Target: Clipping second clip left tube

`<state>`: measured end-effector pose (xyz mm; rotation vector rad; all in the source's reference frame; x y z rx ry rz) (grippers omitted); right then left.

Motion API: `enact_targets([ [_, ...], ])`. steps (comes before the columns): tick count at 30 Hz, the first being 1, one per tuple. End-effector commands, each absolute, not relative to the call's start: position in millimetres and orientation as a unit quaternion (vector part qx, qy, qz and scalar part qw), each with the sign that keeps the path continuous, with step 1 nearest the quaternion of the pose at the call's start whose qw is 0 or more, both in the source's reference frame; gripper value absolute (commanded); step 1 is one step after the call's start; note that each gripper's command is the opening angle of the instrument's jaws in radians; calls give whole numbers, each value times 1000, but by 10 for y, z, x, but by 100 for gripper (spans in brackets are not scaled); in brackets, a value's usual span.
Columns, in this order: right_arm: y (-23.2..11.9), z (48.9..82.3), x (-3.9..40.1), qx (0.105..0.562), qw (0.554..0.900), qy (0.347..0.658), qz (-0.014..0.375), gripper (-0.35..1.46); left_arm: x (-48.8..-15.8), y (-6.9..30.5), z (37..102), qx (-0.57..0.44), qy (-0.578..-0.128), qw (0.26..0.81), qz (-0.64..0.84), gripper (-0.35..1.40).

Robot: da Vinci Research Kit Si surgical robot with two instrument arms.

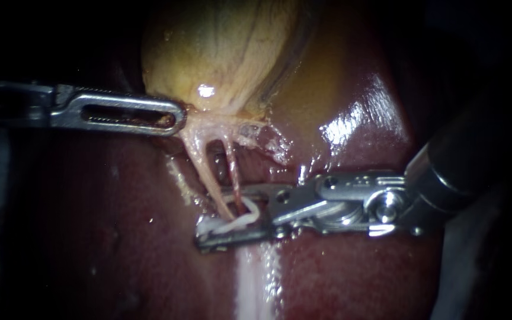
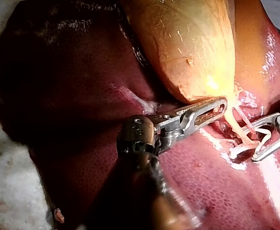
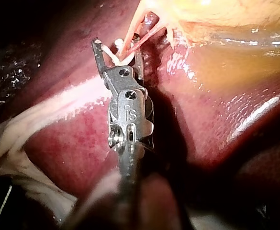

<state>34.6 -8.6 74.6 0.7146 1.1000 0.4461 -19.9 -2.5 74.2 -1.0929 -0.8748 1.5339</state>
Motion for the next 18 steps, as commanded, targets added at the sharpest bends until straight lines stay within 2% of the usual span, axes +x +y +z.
enact_targets([
  [1,-85,745,344,329,769,507,206,49,-199,-25,741,-454,-363,508,636,-35],
  [18,-81,740,327,333,768,507,204,48,-199,-25,741,-454,-363,508,636,-35],
])
